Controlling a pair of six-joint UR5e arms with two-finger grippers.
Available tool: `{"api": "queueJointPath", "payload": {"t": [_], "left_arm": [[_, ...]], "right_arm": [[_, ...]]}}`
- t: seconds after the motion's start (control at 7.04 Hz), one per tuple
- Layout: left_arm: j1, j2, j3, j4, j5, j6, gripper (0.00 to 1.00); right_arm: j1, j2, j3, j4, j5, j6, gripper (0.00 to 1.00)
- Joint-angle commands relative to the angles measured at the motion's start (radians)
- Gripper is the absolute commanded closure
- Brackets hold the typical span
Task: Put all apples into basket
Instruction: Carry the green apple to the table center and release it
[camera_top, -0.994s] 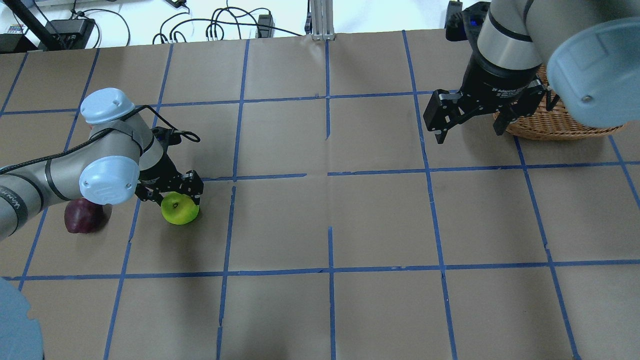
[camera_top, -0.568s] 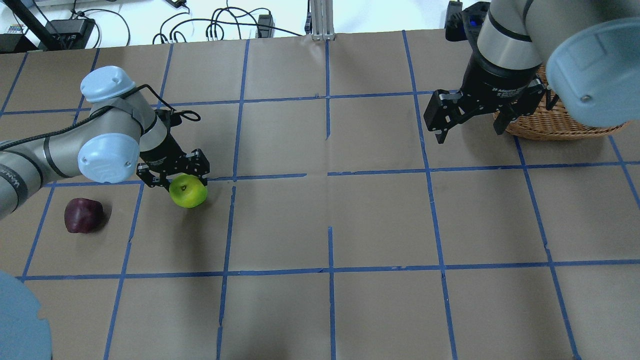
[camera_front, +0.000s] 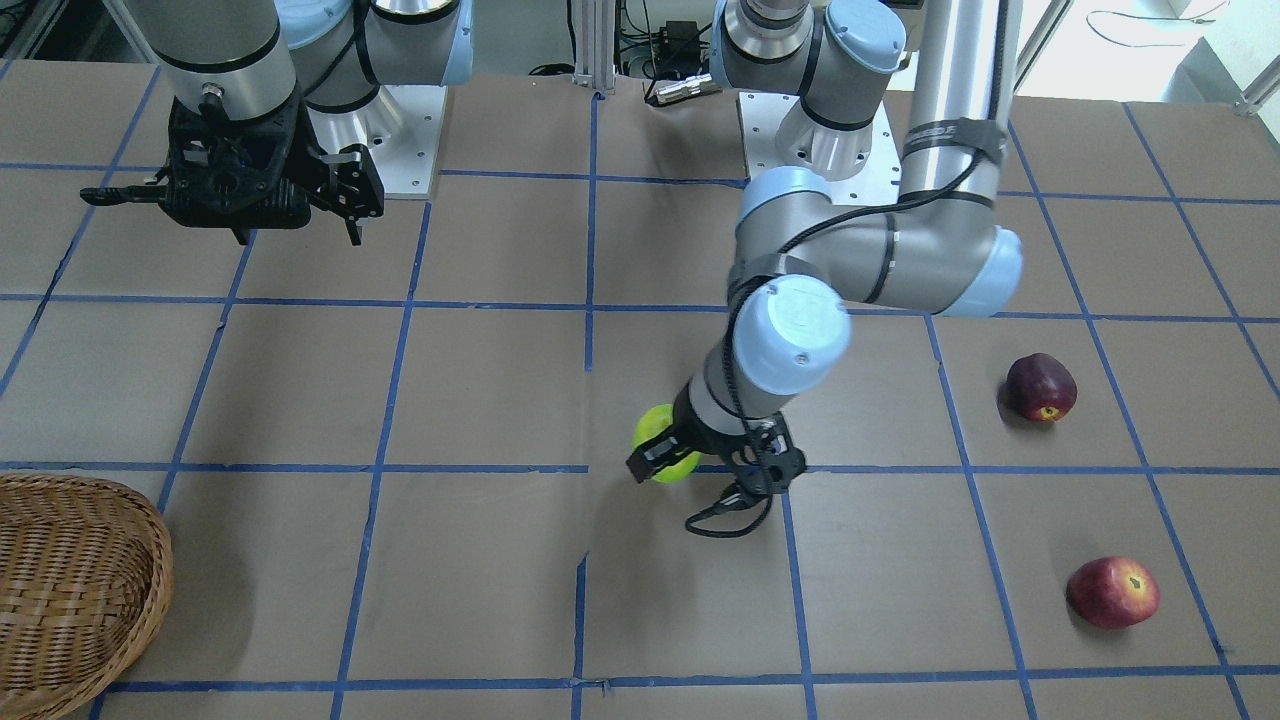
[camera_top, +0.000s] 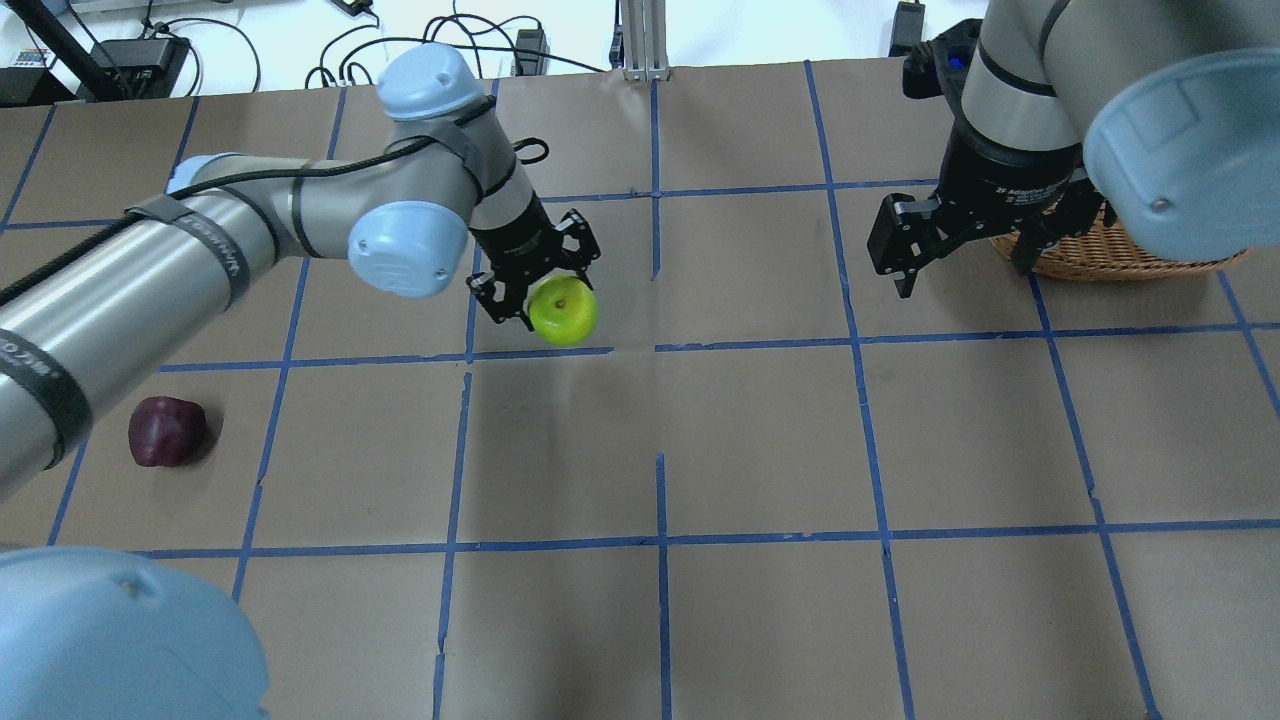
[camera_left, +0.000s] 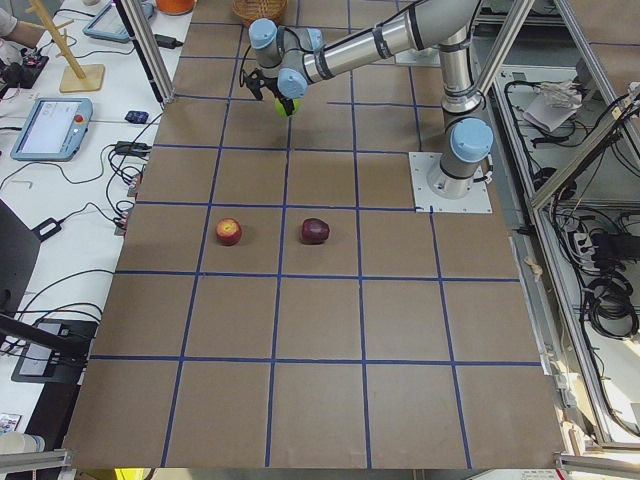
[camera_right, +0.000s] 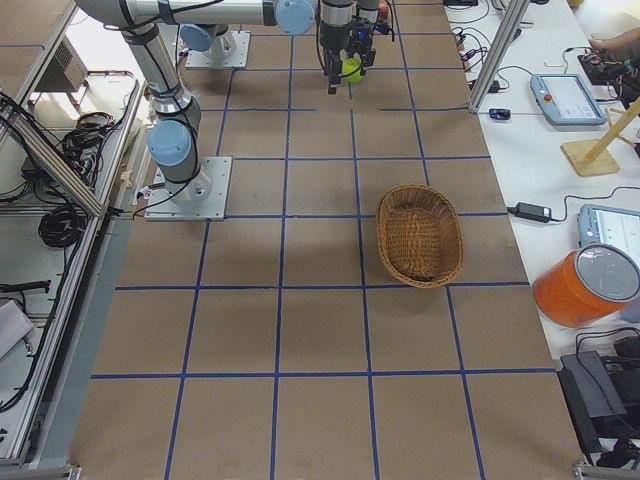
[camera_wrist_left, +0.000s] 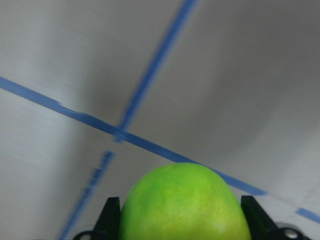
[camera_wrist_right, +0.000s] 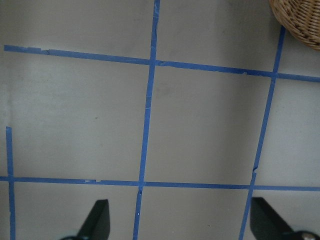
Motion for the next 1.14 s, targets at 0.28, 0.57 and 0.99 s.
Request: {"api": "queueJointPath", "payload": {"t": [0.28,0.57,0.99], "left_arm": [[-0.093,-0.098,0.011,0.146,-0.006,-0.13,0.0],[-0.012,-0.036,0.086,-0.041,-0.018,-0.009,0.0],[0.178,0.103,0.181,-0.496,0.161,0.589,0.0]], "right_arm": [[-0.055,0.0,0.004,-0.001,-0.003,-0.005,0.0],[-0.06,0.015,0.013,-0.016,0.006,0.004,0.0],[-0.012,0.113,0.061,-0.182,0.212,0.143,0.0]]}}
